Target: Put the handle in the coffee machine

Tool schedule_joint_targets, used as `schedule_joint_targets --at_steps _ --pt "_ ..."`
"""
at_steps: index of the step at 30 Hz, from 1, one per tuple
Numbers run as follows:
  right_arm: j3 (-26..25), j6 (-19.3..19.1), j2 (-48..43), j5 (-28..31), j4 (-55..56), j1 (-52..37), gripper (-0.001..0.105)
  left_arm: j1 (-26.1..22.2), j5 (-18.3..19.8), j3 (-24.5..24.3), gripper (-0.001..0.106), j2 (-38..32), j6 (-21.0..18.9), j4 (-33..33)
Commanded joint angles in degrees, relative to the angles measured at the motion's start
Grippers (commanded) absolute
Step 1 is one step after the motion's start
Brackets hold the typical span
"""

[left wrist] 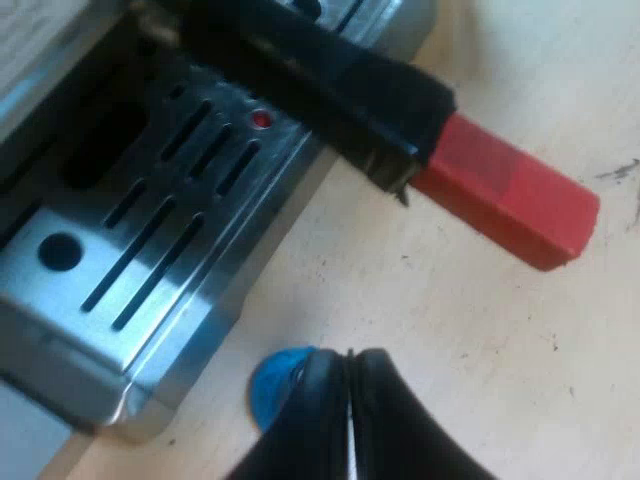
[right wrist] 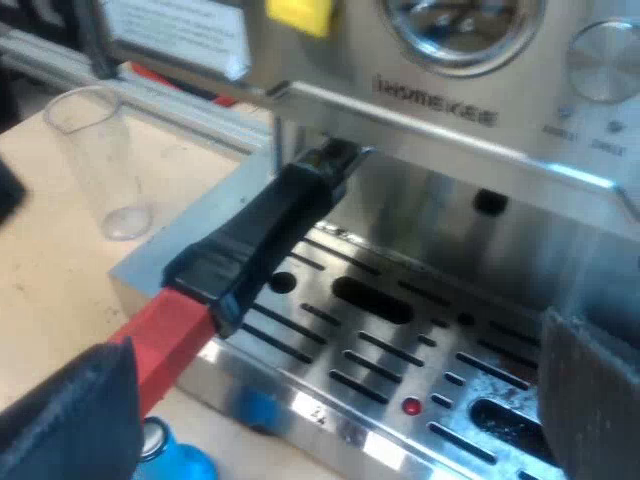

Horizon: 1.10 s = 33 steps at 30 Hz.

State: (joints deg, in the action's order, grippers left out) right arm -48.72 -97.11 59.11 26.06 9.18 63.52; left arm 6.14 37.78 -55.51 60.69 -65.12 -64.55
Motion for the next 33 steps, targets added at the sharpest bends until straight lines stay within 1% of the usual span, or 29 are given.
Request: schedule_joint_targets --at_steps 1,2,3,5,6,9,10,13,15,16,17,18,19,20,21,23,25,26,27,28,29,30,33 --pt "-0.6 -0.85 -0.64 1.16 -0.13 0.08 0.082 -2.04 0.14 -0.53 0.034 -3.38 -0.93 -2.13" --pt "-0.6 -0.85 -0.64 1.16 -0.13 0.08 0.082 -2.22 0.14 -0.53 0.05 -4.46 -1.79 -2.28" --pt "-0.6 -0.85 -0.64 1.16 -0.13 0.08 0.082 -2.21 -0.02 -0.53 0.063 -5.28 -2.63 -2.26" --pt "-0.6 -0.85 -0.64 1.71 0.04 0.08 0.082 -2.21 -0.46 -0.53 0.078 -6.66 -3.23 -2.26" --pt "-0.6 -0.85 -0.64 2.33 0.03 0.08 0.082 -2.21 -0.88 -0.53 0.084 -7.66 -3.43 -2.26" --pt "-0.72 -0.85 -0.64 2.48 0.03 -0.03 0.082 -2.21 -1.91 -0.53 0.086 -9.29 -3.86 -1.87" --pt "-1.13 -0.85 -0.64 2.48 0.5 -0.03 0.082 -2.21 -2.92 -0.67 0.086 -10.21 -3.95 -1.45" --pt "-4.51 -2.33 -0.64 2.48 6.55 -0.03 0.081 -2.21 -3.06 -1.78 0.086 -11.12 -3.94 -1.15" --pt "-8.37 -3.33 -0.64 2.91 12.84 -1.02 0.078 -2.21 -2.79 -4.51 0.086 -11.16 -4.62 -0.75" --pt "-9.39 -3.38 -0.64 2.91 14.33 -1.47 0.077 -2.21 -2.81 -4.92 0.086 -11.16 -5.18 -0.48" --pt "-11.39 -3.34 -0.64 2.9 17.01 -2.64 0.074 -2.21 -2.81 -6.16 0.086 -11.16 -7.42 0.79" --pt "-12.92 -3.34 -0.64 2.9 18.65 -3.89 0.071 -2.21 -2.7 -7.39 0.086 -11.16 -10.9 2.15" --pt "-13.82 -3.34 -0.64 2.9 19.48 -4.66 0.069 -2.21 -2.7 -7.97 0.086 -11.16 -12.1 2.55" --pt "-15.36 -3.46 -0.64 2.9 20.48 -5.97 0.066 -2.21 -2.52 -8.9 0.086 -11.16 -14.3 4.09" --pt "-16.66 -3.42 -0.64 2.9 20.95 -7.61 0.064 -2.21 -2.52 -9.52 0.086 -11.16 -14.41 5.94" --pt "-18.45 -3.6 -0.64 2.9 22.0 -10.34 0.063 -2.21 -2.85 -10.71 0.086 -11.16 -15.04 8.77" --pt "-20.16 -4.31 -0.74 2.79 23.41 -12.89 0.063 -2.21 -6.34 -12.06 0.086 -11.16 -18.12 10.84" --pt "-21.04 -4.8 -0.71 2.79 24.38 -14.87 0.063 -2.21 -10.41 -13.22 0.086 -11.16 -20.18 12.21" --pt "-22.07 -4.8 -0.71 2.79 25.69 -16.98 0.063 -2.21 -13.93 -14.31 0.086 -11.16 -20.45 13.31" --pt "-22.56 -4.8 -0.71 2.49 26.42 -18.09 0.063 -2.21 -15.47 -14.8 0.086 -11.16 -20.38 13.84" --pt "-23.46 -4.8 -0.96 0.93 28.21 -20.04 0.063 -2.21 -18.36 -15.79 0.086 -11.68 -20.39 14.61" --pt "-24.14 -4.62 -1.19 -1.4 30.05 -22.6 0.063 -2.21 -19.65 -16.39 0.086 -12.2 -20.39 15.09" --pt "-24.48 -2.99 -2.53 -4.34 32.68 -28.39 0.063 -2.21 -20.09 -16.51 0.086 -13.96 -20.39 16.06"
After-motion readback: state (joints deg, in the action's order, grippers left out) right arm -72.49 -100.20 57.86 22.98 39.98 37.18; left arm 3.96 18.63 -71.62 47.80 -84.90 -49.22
